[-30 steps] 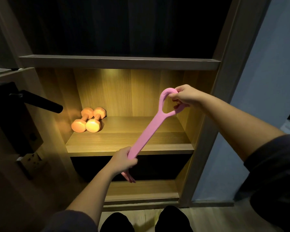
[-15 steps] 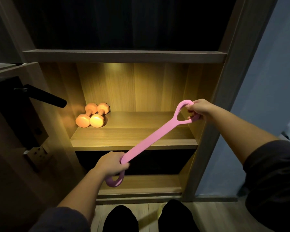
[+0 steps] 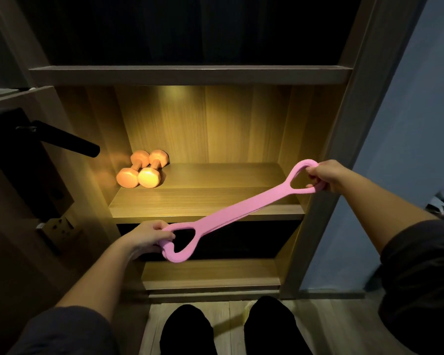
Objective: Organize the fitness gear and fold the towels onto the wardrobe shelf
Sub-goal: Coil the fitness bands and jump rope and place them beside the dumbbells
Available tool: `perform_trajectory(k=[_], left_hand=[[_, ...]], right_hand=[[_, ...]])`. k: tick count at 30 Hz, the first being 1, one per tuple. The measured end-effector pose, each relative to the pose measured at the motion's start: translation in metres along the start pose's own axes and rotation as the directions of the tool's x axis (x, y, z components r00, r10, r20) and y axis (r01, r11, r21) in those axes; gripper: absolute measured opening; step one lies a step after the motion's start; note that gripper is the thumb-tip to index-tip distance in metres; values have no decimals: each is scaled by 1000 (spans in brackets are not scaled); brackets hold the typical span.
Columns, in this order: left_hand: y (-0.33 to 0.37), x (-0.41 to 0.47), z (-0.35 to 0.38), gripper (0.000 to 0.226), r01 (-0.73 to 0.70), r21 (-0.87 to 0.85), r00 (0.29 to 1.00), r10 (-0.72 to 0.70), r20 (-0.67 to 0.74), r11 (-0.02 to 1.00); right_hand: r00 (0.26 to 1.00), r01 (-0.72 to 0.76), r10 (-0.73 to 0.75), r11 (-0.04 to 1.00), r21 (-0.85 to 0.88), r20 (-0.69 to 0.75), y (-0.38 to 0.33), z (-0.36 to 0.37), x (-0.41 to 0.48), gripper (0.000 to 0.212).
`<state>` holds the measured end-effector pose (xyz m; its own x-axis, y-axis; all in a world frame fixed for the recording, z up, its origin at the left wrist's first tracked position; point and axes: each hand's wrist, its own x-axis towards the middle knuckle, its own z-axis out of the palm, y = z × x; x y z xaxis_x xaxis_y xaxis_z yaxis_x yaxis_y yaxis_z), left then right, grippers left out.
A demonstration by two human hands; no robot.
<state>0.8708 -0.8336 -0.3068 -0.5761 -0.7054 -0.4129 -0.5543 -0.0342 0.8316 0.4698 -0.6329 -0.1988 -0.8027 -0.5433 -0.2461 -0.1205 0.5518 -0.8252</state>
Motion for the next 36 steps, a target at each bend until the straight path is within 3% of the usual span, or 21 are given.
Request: perform_trajectory(k=[3,5,7,10,17,27,36], left_hand=[[2,-2,6,8,10,-239,985,-50,-163,971],[6,-4,13,8,12,-501,976,-119,-182,865],[4,-7,19,8,40,-594,976,-157,-147,803],[-4,-7,23,10,47,-610,972,-176,-154,791],[-11,-2,11,22,30,-530,921,-229,-314,847],[0,-12,9,17,157,-599,915,-344,-210,785],[20,-23,23,25,179,-697,965,-262,-13,694]], right_hand=[[999,-29,28,999,18,28,12,4,1,18],[998,-44,41,997,62,44,16,11,0,18],[997,-56,51,993,102,55,21,16,-1,17],[996,-71,64,992,106,66,30,18,-1,16],[974,-154,117,971,184,195,51,23,2,17],[923,-277,175,921,275,342,62,39,-9,14],[803,-419,236,877,236,547,54,63,-35,15]])
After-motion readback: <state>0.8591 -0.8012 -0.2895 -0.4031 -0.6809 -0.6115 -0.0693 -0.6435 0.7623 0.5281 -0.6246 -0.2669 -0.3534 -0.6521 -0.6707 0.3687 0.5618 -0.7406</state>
